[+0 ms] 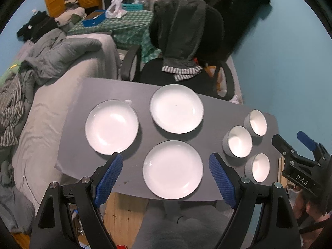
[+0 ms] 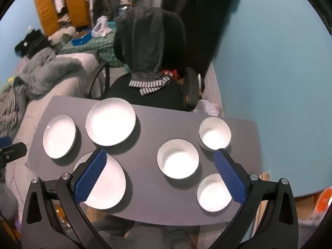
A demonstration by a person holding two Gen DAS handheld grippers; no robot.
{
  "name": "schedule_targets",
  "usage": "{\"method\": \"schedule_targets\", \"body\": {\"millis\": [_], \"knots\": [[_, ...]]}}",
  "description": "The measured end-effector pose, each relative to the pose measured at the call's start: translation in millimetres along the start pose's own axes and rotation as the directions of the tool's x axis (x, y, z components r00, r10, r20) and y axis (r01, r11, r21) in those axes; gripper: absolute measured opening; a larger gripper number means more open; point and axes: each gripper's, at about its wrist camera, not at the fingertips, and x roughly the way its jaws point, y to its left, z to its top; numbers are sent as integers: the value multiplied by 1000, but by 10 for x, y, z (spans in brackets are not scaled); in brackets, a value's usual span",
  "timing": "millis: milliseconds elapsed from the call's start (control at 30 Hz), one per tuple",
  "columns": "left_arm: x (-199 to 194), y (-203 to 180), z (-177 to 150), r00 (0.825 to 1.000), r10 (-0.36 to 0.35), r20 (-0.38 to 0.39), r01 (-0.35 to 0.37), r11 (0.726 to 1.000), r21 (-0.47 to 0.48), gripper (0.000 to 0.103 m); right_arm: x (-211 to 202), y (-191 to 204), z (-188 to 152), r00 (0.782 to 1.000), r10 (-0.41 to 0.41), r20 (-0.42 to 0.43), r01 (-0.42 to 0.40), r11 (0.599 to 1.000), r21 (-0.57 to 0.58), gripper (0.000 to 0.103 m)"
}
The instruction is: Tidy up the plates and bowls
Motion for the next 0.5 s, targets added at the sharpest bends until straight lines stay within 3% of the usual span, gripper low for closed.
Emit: {"method": "schedule_targets", "body": {"millis": [500], "knots": [[95,546,-195,995,97,-28,-100,987,-125,86,368,615,199,993,109,-35,-113,979,-169,102]]}}
